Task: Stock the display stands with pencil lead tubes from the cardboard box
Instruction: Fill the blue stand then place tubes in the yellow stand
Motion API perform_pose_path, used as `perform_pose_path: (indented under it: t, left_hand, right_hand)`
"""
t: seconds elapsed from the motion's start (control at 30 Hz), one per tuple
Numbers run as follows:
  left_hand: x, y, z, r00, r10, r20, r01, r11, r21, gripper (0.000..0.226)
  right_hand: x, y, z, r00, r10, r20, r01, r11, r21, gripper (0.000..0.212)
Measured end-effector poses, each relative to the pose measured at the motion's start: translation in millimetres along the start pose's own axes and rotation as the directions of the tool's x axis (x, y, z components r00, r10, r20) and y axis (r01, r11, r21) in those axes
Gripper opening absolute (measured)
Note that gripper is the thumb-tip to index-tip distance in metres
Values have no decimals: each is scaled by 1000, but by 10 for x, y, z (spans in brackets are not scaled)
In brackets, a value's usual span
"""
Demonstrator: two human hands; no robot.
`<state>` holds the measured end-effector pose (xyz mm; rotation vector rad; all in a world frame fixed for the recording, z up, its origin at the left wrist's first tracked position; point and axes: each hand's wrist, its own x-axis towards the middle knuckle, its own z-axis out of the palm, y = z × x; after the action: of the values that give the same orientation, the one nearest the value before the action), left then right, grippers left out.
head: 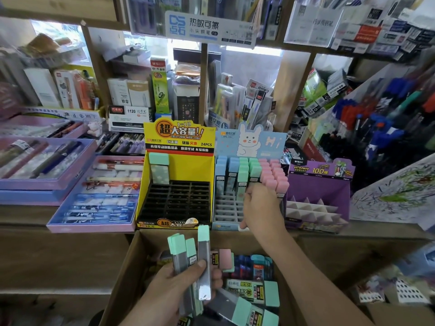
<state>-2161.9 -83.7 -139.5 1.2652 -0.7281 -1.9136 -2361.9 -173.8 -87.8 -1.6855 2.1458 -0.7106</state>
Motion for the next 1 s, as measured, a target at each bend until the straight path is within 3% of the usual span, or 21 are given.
perform_pose_path:
  t: [0.17, 0.27, 0.4, 0.7, 0.87, 1.0]
  left_hand:
    - [3, -6, 7, 999, 38, -5, -38, 999, 10, 47]
    - [14, -30, 11, 995, 71, -63, -70, 997, 24, 55]
    - [-5, -21, 35, 995, 82, -55, -83, 996, -29, 34]
    - [-21, -8, 86, 993, 116, -35, -117, 993, -12, 38]
    - [-25, -18, 86, 994, 113, 11, -113, 993, 26, 42]
    - [-12, -16, 50, 997, 69, 23, -67, 995, -74, 46]
  right_hand:
    - [-86, 72, -26, 996, -70, -52, 76, 990, 119, 23]
    - [-232, 135, -70, 993, -104, -47, 113, 946, 302, 18]
    - [-443, 207, -97, 989, -138, 50, 90, 838, 539, 10]
    - [-700, 321, 85, 921, -227, 317, -82, 682, 726, 16]
    - [-720, 319, 165, 907, -272, 321, -105, 593, 798, 19]
    - [-691, 362, 144, 897, -317, 308, -111, 512, 852, 15]
